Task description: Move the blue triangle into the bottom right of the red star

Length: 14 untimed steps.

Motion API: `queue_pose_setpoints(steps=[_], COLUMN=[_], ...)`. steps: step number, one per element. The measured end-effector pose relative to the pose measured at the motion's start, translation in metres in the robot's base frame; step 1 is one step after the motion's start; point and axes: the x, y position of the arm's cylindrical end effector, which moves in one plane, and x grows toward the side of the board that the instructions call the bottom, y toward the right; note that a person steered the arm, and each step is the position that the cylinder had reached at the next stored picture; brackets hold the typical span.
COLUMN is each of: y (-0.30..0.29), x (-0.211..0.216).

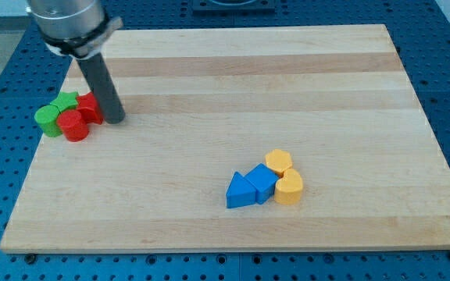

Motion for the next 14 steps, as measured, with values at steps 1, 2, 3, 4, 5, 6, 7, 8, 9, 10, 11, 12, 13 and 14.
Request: queue_pose_setpoints(steps=[1,2,3,4,5,6,7,8,9,10,11,12,13,14], y=[0.037,0.106,0.159,0.256,0.350,0.360,0.349,0.336,0.307,0.286,0.263,0.240,0.217,0.193], x=[0.034,0.059,0.036,0.048,0.073,0.107,0.145,0.151,0.146,0.145,0.145,0.145,0.142,0.138])
